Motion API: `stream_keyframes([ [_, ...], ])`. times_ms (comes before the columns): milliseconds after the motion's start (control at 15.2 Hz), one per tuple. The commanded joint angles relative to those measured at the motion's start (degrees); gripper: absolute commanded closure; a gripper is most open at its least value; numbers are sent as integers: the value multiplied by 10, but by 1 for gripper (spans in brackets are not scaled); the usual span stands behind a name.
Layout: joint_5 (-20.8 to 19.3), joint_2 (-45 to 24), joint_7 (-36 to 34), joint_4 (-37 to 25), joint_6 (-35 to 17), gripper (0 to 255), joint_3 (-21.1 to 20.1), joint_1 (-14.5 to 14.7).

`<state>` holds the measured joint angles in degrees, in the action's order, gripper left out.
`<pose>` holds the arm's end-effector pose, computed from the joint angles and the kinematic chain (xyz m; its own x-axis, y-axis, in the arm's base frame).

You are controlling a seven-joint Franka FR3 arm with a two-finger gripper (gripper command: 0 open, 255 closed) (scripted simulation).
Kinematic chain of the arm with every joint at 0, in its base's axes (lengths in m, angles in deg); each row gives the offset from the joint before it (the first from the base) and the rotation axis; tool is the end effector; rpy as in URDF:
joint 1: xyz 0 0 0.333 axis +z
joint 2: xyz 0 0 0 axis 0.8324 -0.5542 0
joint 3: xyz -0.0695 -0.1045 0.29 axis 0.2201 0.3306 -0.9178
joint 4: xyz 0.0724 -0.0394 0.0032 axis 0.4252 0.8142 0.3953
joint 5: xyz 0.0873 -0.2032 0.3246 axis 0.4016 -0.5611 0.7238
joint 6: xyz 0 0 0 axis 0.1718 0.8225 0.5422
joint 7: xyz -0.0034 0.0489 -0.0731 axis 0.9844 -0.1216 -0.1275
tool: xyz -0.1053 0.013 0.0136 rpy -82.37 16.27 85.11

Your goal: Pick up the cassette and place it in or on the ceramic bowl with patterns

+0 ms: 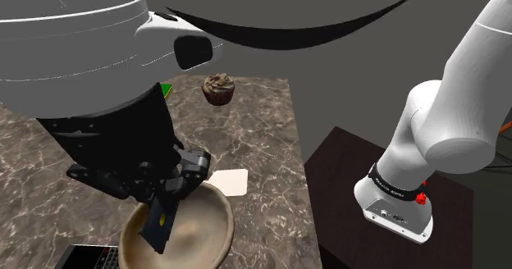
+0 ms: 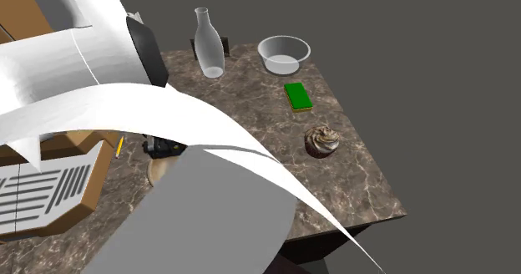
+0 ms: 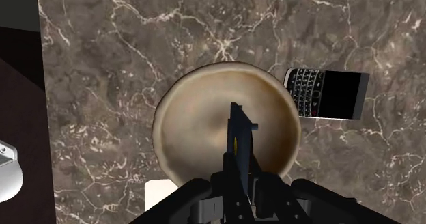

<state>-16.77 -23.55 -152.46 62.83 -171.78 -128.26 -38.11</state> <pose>0.2644 0.4983 0.5338 0.6436 -0.7654 -0.0045 -0.7654 -0.6436 -0.0023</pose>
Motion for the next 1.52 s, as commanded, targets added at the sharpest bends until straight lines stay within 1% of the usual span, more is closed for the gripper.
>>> stream_keyframes([
  [0,1,1,0,15,-15,255,0,0],
  [462,-6,-8,-5,63,-69,255,-1,1],
  [990,-6,-8,-5,63,-69,255,-1,1],
  [1056,-6,-8,-5,63,-69,0,-1,1],
  [1386,-6,-8,-5,63,-69,0,-1,1],
  [1452,-3,-4,-3,48,-51,0,-1,1],
])
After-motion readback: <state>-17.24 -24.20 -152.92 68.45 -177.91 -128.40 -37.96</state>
